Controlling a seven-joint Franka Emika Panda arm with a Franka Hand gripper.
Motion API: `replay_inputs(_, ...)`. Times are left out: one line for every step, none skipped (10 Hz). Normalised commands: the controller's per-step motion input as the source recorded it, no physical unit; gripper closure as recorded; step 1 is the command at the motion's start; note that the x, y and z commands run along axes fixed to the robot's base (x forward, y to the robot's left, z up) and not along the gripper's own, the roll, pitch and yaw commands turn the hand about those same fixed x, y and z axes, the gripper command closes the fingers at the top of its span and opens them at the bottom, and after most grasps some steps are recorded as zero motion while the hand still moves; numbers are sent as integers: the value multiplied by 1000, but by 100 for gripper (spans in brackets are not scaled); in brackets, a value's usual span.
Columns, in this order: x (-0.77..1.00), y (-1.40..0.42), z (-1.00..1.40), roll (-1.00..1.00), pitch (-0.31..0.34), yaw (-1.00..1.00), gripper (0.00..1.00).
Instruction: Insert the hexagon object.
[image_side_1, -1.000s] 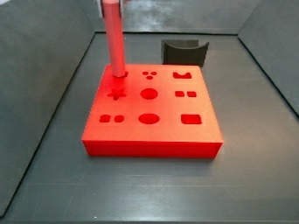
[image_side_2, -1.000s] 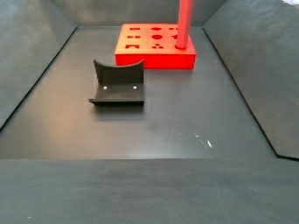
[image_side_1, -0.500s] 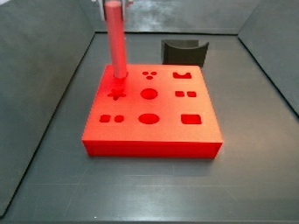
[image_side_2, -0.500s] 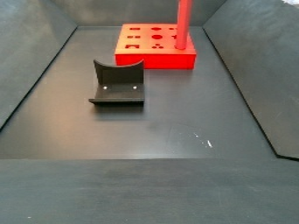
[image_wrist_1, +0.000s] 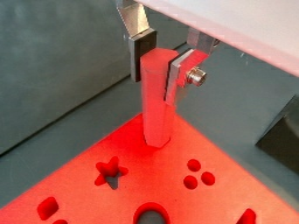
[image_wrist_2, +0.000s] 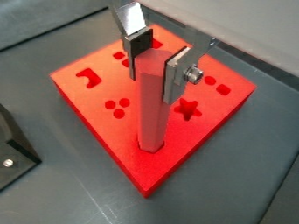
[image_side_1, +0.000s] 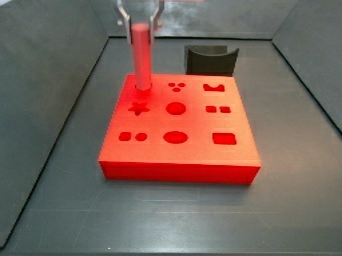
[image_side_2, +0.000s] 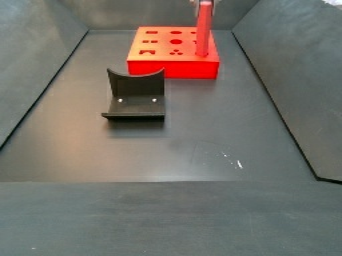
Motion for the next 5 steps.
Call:
replay_inputs(0, 43, -854, -83, -149, -43, 100)
replay_inputs(0, 60, -877, -73, -141, -40, 100)
replay_inputs(0, 91, -734, -27, -113, -3, 100)
replay_inputs(0, 0, 0, 9, 0, 0, 100)
replay_inputs(0, 0, 0, 0, 0, 0, 100)
